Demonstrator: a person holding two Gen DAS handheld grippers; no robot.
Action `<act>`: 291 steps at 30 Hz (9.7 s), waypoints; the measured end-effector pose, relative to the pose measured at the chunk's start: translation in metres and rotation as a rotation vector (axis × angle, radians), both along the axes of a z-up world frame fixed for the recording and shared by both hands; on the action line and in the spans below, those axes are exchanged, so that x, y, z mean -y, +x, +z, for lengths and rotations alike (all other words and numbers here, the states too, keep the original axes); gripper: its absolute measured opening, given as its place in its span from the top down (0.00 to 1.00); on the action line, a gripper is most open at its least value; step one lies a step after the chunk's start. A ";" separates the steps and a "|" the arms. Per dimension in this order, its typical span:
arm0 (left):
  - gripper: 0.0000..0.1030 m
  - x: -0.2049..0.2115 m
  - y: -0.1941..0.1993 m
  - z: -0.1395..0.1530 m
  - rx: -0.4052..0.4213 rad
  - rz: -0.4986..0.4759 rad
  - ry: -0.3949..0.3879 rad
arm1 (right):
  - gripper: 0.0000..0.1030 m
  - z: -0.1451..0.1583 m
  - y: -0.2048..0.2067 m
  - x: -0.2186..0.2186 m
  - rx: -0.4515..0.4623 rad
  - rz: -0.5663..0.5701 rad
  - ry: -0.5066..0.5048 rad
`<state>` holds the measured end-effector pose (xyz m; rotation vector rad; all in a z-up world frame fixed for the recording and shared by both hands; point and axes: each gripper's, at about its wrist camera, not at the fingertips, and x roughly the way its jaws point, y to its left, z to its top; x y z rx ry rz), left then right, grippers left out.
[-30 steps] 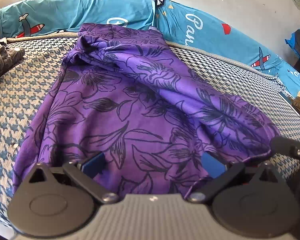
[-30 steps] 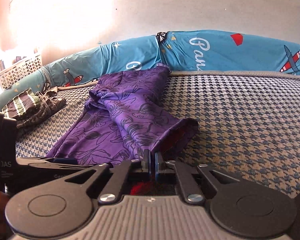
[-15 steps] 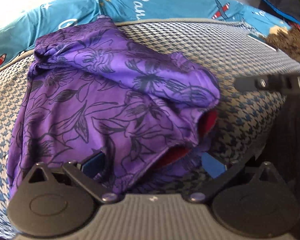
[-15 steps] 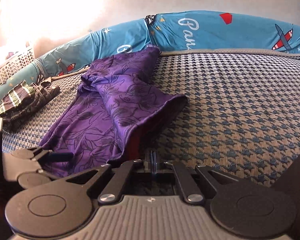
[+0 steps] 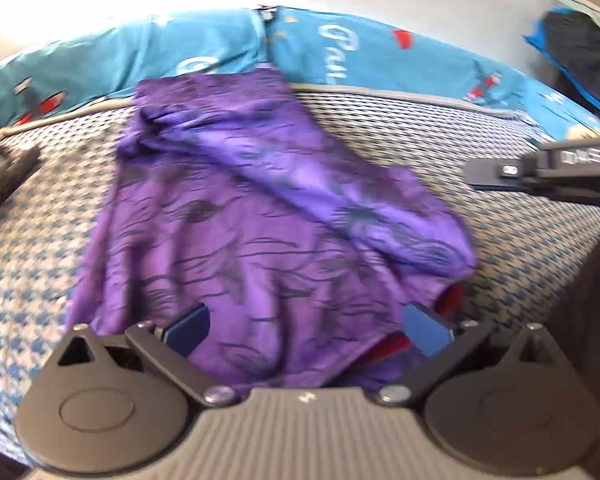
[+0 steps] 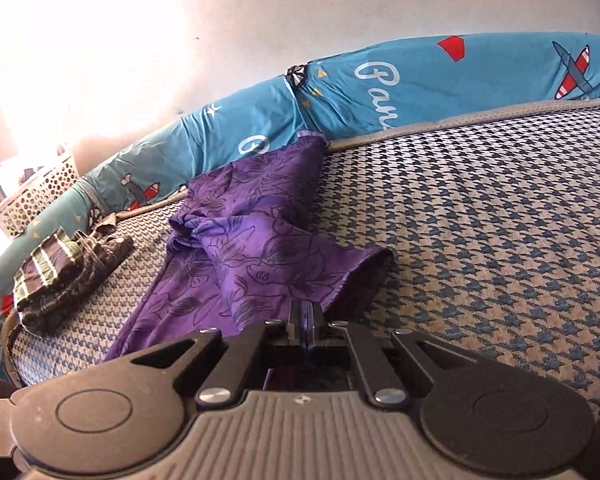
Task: Fold clothes
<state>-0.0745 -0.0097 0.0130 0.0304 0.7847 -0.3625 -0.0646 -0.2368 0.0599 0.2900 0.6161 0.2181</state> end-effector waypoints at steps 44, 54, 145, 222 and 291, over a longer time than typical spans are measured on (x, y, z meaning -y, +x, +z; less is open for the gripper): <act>0.00 -0.076 -0.012 -0.003 -0.085 0.358 -0.266 | 1.00 -0.060 0.024 -0.056 -0.192 0.099 -0.194; 0.00 -0.099 -0.032 0.018 0.061 0.633 -0.249 | 0.92 -0.056 0.021 -0.061 -0.170 0.122 -0.201; 0.00 -0.061 0.099 0.013 -0.097 0.194 0.028 | 0.72 -0.033 0.006 -0.090 -0.061 0.293 -0.333; 0.00 -0.087 0.099 0.004 -0.138 0.344 -0.187 | 0.91 0.032 0.020 -0.111 0.200 0.355 -0.028; 0.00 -0.103 0.070 0.017 -0.037 0.514 -0.053 | 0.61 -0.054 -0.008 -0.049 -0.301 0.153 0.008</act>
